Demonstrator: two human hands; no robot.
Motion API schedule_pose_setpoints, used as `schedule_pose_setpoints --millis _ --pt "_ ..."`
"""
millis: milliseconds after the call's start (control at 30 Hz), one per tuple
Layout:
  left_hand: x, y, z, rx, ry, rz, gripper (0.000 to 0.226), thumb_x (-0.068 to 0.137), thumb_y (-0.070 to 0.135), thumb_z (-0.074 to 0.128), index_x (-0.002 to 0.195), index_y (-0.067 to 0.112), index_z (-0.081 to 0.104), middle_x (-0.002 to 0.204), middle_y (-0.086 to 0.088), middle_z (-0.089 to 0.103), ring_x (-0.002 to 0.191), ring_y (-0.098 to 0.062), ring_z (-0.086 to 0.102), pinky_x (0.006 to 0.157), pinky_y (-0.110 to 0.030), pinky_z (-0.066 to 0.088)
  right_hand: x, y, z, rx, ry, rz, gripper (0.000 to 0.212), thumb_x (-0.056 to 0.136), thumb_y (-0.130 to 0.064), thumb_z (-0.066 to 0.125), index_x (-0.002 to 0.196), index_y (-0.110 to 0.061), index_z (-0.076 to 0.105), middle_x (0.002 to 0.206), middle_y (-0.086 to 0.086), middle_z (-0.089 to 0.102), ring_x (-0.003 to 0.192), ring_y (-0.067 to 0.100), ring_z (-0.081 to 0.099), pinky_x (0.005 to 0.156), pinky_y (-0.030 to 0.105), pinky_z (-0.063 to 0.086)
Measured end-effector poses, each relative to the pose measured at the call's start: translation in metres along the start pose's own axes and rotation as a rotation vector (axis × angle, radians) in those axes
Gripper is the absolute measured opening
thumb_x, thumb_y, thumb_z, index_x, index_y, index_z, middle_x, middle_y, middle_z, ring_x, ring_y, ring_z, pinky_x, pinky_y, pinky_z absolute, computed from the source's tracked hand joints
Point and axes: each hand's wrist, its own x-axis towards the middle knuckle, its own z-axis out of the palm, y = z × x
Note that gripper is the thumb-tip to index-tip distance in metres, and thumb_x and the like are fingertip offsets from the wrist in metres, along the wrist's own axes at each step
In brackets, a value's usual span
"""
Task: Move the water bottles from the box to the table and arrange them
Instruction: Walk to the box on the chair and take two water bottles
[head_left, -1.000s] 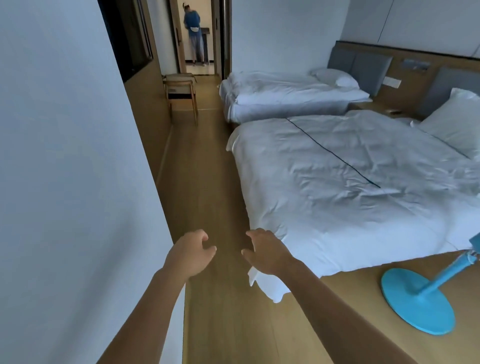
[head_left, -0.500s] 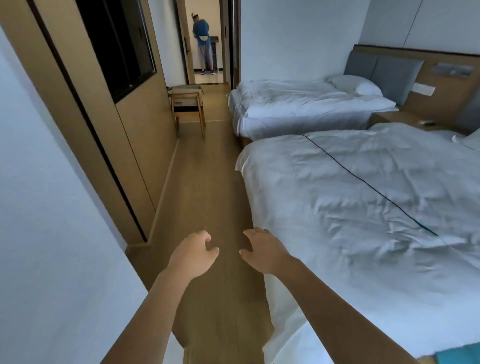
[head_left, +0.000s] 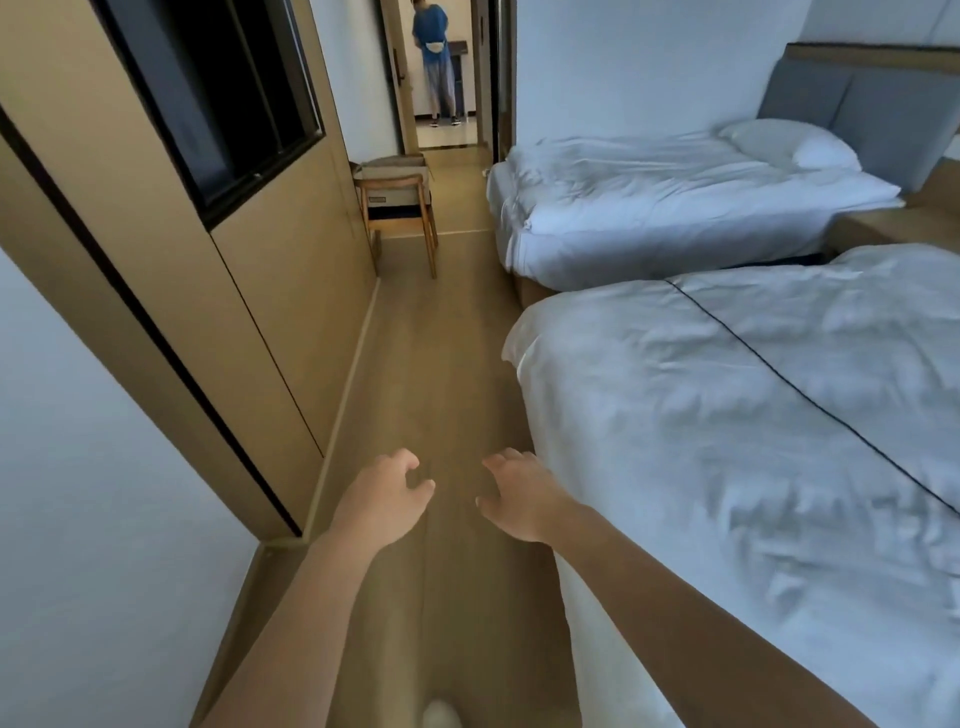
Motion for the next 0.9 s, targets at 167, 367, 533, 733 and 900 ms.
schedule_pose_setpoints --millis 167,367,533,733,900 --pt "0.12 -0.007 -0.022 -0.006 0.004 0.021 0.041 0.094 0.036 0.051 0.131 0.018 0.048 0.133 0.0 0.05 0.118 -0.019 0.051 0.095 -0.033 0.043 0.117 0.008 -0.027 -0.036 0.03 0.013 0.042 0.092 -0.024 0.051 0.131 -0.008 0.043 0.129 0.007 0.046 0.122 0.027 0.041 0.102 0.038 0.039" --pt "0.282 -0.02 -0.08 -0.019 0.046 0.025 0.041 0.093 0.034 0.054 0.129 0.016 0.05 0.131 -0.003 0.052 0.118 -0.021 0.051 0.096 -0.034 0.042 0.267 0.0 -0.075 0.025 0.031 0.054 0.053 0.092 -0.035 0.051 0.135 -0.008 0.038 0.135 0.009 0.042 0.128 0.029 0.035 0.105 0.039 0.034" --pt "0.394 -0.025 -0.107 0.016 0.025 0.033 0.041 0.093 0.036 0.053 0.129 0.017 0.049 0.132 -0.002 0.05 0.117 -0.021 0.051 0.096 -0.034 0.043 0.372 0.004 -0.102 0.043 0.055 0.064 0.051 0.092 -0.035 0.052 0.136 -0.011 0.039 0.136 0.007 0.043 0.127 0.027 0.036 0.102 0.038 0.036" --pt "0.496 -0.021 -0.114 0.017 0.02 0.038 0.04 0.092 0.035 0.054 0.127 0.017 0.051 0.128 -0.002 0.052 0.111 -0.02 0.054 0.087 -0.029 0.042 0.475 0.02 -0.122 0.062 0.06 0.059 0.049 0.09 -0.032 0.051 0.134 -0.011 0.041 0.135 0.007 0.044 0.124 0.026 0.04 0.099 0.037 0.04" --pt "0.63 -0.002 -0.124 0.02 0.045 0.01 0.04 0.091 0.035 0.055 0.126 0.015 0.052 0.127 -0.005 0.054 0.11 -0.023 0.055 0.093 -0.032 0.044 0.611 0.057 -0.159 0.025 0.056 0.019 0.052 0.09 -0.032 0.051 0.137 -0.012 0.038 0.136 0.007 0.043 0.126 0.026 0.038 0.099 0.037 0.039"
